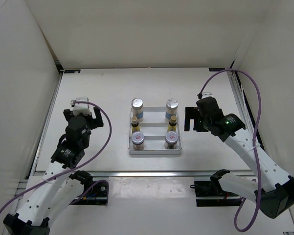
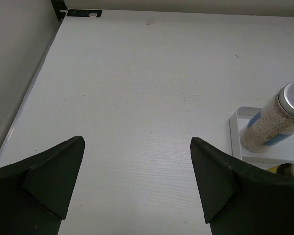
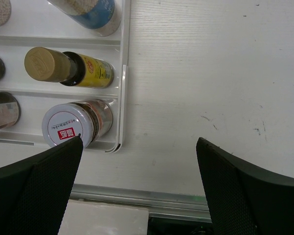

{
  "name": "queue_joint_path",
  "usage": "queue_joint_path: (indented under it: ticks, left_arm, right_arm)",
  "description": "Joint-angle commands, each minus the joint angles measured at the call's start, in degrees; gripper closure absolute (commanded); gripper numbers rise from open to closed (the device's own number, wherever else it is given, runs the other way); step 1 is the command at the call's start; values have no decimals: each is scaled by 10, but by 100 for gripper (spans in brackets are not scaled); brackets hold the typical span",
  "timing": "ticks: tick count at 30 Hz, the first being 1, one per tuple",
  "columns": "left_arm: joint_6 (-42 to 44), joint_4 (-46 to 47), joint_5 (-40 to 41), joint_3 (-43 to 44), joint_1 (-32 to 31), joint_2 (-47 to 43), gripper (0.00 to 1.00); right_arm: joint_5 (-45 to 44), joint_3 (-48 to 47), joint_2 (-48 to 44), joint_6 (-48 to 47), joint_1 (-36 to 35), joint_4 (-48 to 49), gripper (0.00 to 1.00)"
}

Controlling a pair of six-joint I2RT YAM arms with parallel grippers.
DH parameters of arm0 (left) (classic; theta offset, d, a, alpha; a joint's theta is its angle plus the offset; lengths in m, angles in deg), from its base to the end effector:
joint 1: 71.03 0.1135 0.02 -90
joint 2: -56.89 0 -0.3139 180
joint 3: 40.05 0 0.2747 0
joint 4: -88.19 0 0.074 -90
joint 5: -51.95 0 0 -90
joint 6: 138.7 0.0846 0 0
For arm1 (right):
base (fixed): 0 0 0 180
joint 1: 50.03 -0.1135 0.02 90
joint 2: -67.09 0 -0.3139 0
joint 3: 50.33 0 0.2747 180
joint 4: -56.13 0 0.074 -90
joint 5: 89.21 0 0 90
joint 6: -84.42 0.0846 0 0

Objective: Organize the condiment bottles

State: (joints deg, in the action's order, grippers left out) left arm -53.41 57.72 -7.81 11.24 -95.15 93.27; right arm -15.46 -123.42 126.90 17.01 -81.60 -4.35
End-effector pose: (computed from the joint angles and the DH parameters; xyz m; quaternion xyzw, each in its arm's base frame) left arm 0.1766 -0.0324 0.3309 -0.0259 0.7843 0.0558 0.6173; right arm 0.2126 0.1028 0.3340 -0.0207 0.9229 0.0473 0.3815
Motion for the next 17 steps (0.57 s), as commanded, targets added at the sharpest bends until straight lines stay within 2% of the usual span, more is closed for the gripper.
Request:
queue_joint_path:
  ticks: [1, 9, 17]
  left_arm:
    - [8, 13, 7, -4, -1, -12, 0]
    - [22, 32, -11, -27, -1, -45, 0]
    - [22, 60, -11, -54, -1, -26, 0]
  right_arm:
    - [-11, 0, -9, 9, -1, 17, 0]
    - [-16, 0, -9, 9, -1, 17, 0]
    - [-29, 0, -21, 4, -1, 17, 0]
